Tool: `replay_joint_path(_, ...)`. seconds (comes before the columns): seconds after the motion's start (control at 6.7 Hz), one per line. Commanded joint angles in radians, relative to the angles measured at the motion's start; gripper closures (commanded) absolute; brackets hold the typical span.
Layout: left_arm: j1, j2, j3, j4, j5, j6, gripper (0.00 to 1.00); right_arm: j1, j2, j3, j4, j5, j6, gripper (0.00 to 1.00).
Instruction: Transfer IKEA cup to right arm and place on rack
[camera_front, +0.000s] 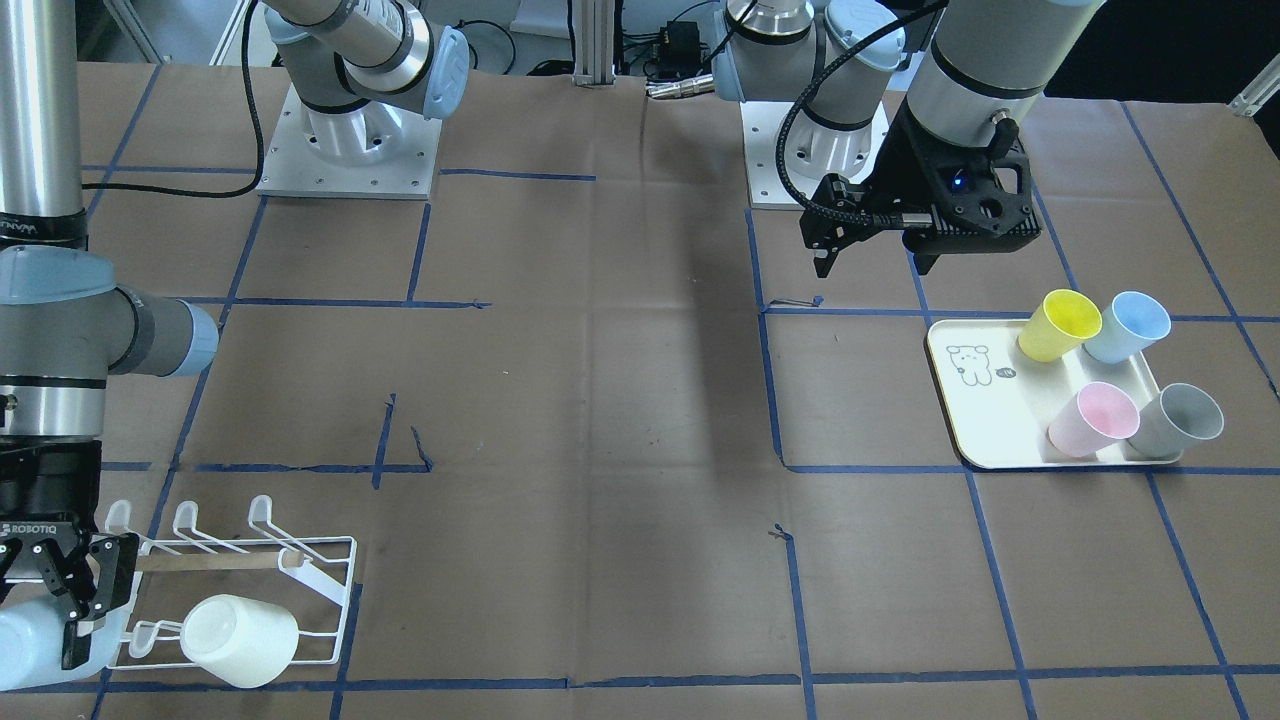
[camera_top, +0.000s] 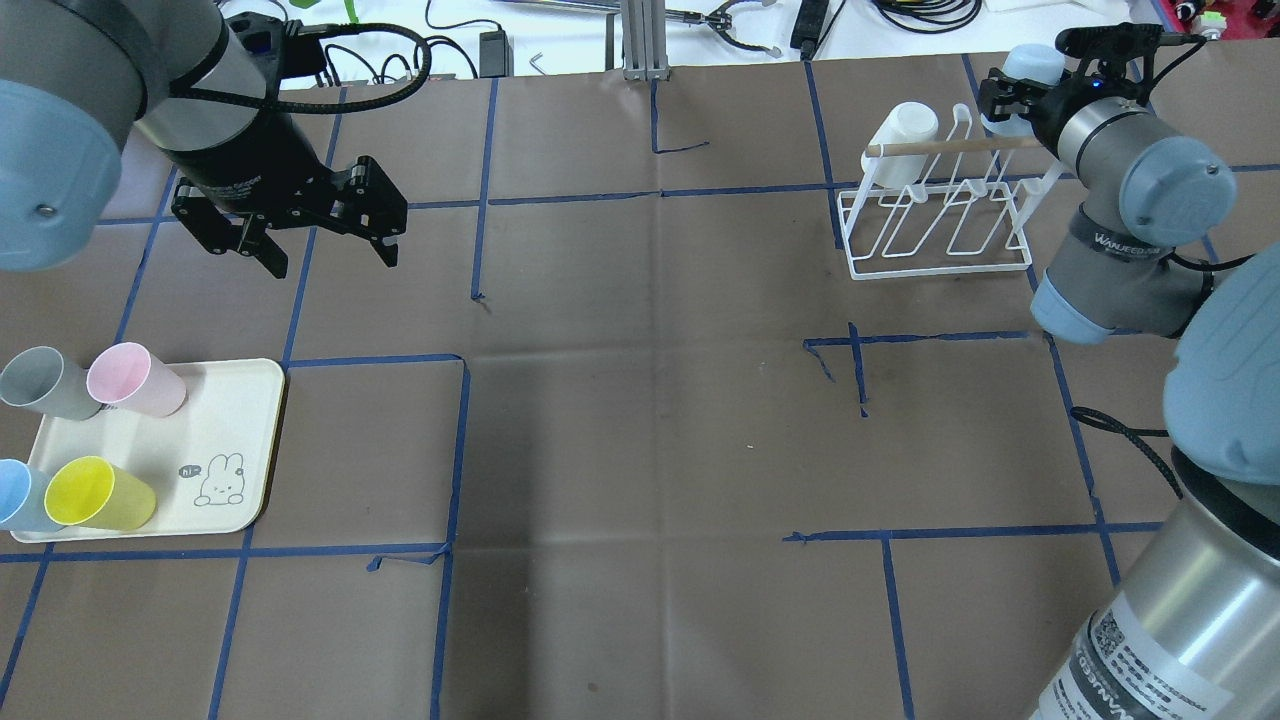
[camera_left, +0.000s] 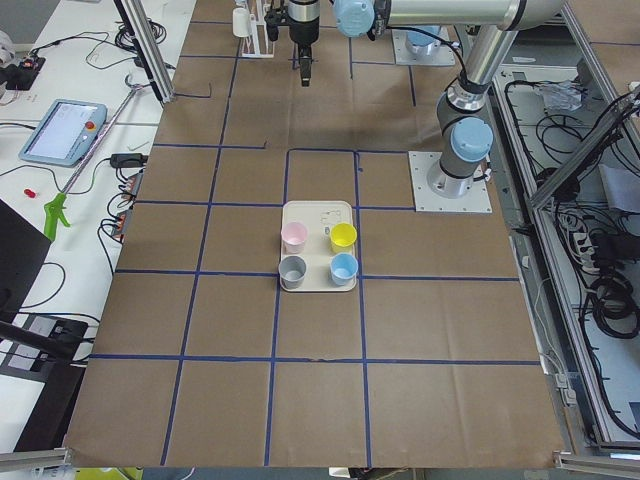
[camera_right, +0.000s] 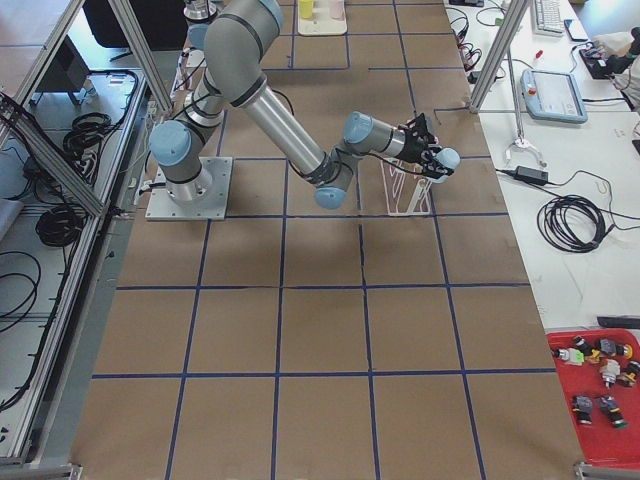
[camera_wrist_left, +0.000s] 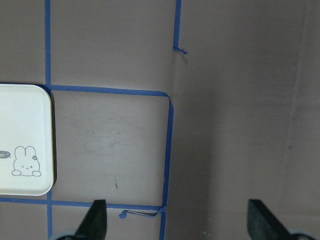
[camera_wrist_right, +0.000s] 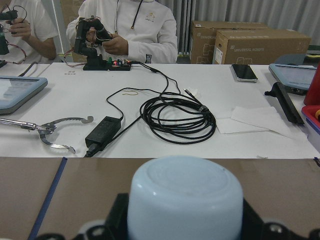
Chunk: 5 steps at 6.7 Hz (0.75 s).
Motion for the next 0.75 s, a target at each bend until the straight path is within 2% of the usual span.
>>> replay_joint_path(0.0,-0.002,0.000,0.001,0.000,-0.001,-0.001,0.00,-0.001,0.000,0.001,0.009,-0.001,0.004,0.01)
replay_joint_path(0.3,-0.002,0.000,0.001,0.000,0.000,-0.001,0.00,-0.001,-0.018,-0.002,0.019,-0.001,0.009,0.00)
replay_joint_path(0.6,0.000,0.000,0.001,0.000,0.000,-0.001,0.00,-0.001,-0.109,-0.009,0.125,0.003,0.009,0.00)
